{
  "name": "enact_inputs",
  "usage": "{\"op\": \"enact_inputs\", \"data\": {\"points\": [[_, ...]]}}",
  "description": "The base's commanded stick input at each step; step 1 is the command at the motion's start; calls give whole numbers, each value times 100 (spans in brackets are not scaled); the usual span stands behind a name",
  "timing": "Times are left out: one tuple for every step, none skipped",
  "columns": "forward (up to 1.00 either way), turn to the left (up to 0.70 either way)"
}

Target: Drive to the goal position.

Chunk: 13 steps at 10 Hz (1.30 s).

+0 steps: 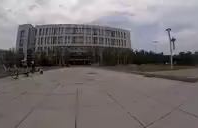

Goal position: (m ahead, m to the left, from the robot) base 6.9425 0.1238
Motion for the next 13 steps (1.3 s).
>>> {"op": "enact_inputs", "data": {"points": [[70, 0], [70, 0], [70, 0], [70, 0], [70, 0], [70, 0], [70, 0], [70, 0], [70, 0], [70, 0], [70, 6], [70, 25], [70, 30]]}}
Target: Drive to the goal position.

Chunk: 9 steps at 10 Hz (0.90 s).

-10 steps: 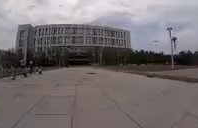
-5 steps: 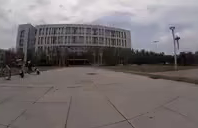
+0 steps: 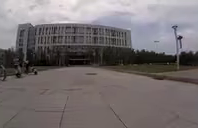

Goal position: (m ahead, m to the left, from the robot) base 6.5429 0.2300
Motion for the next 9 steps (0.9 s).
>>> {"op": "enact_inputs", "data": {"points": [[70, 35], [70, 29], [70, 0], [70, 0], [70, 0], [70, 0], [70, 0], [70, 0], [70, 0]]}}
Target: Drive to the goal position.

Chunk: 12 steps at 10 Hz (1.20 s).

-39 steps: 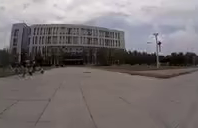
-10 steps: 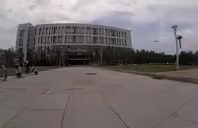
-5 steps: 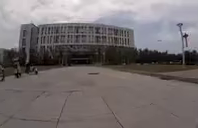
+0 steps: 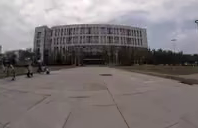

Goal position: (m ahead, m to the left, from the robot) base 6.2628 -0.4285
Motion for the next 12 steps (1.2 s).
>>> {"op": "enact_inputs", "data": {"points": [[70, 0], [70, 0], [70, 0], [70, 0], [70, 0], [70, 0], [70, 0], [70, 0], [70, 0], [70, 0], [70, 0], [70, 15]]}}
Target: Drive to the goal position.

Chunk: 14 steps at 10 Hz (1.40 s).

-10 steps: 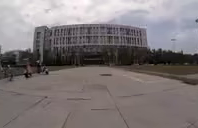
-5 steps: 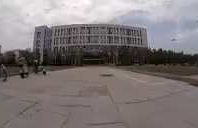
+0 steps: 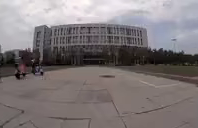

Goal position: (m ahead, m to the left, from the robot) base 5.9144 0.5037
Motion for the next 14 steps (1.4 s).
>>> {"op": "enact_inputs", "data": {"points": [[70, 34], [70, 15], [70, 0], [70, 0], [70, 0], [70, 0], [70, 0], [70, 0], [70, 0], [70, 0], [70, 0], [70, 0], [70, 0], [70, 0]]}}
